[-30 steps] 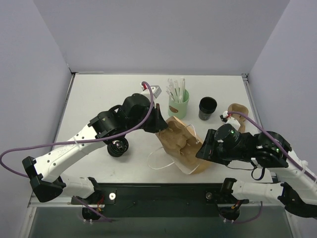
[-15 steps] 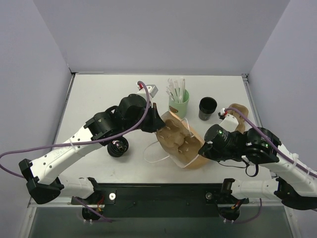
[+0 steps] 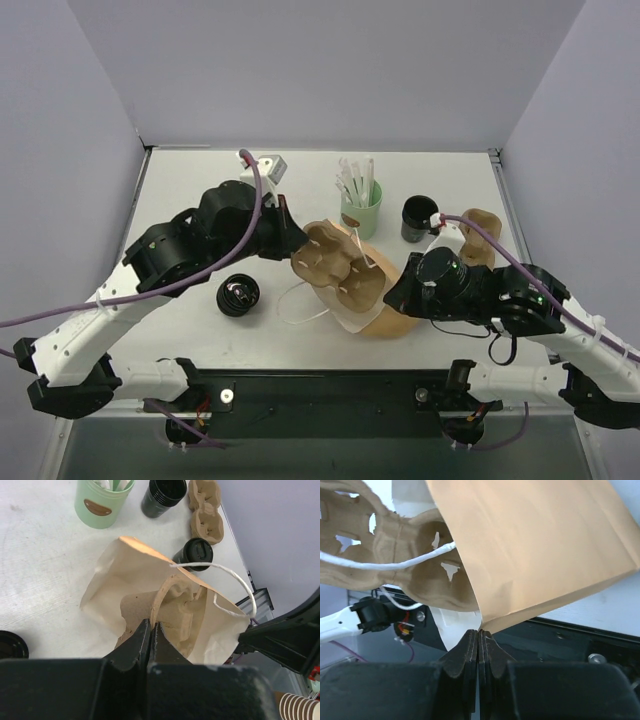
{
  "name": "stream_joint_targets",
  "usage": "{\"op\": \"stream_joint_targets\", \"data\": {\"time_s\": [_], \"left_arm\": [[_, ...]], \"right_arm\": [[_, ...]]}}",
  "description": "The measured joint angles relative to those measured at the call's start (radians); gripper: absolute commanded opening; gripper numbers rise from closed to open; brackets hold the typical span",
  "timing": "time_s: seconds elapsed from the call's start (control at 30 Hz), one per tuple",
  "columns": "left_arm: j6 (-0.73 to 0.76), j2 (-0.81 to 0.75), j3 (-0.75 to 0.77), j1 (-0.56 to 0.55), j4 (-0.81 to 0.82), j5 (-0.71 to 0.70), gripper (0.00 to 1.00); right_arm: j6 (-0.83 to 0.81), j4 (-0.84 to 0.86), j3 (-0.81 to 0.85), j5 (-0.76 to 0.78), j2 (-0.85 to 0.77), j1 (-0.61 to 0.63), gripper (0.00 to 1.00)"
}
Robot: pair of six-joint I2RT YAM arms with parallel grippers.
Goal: Pack the takeout coffee
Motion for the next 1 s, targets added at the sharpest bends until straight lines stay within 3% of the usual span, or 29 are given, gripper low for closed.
{"op": "stream_joint_targets", "data": {"time_s": [0.3, 0.67, 0.87, 1.0], "left_arm": [[0.005, -0.047, 0.094, 0.0, -0.099, -0.067, 0.0], [0.04, -0.029, 0.189, 0.005, -0.165, -0.108, 0.0], [0.051, 0.005, 0.19, 0.038, -0.167, -0.091, 0.0], [0.064, 0.027, 0.19, 0.058, -0.143, -0.062, 0.0]], "right_arm": [[-0.032, 0.248, -0.164, -0.15, -0.067, -0.16, 0.0], [-0.151, 0.477, -0.252, -0.462, -0.074, -0.336, 0.0], [-0.191, 0.531, -0.401, -0.694, -0.133, -0.591, 0.0], [-0.247, 0.53, -0.413, -0.807, -0.14, -0.728, 0.13]]}}
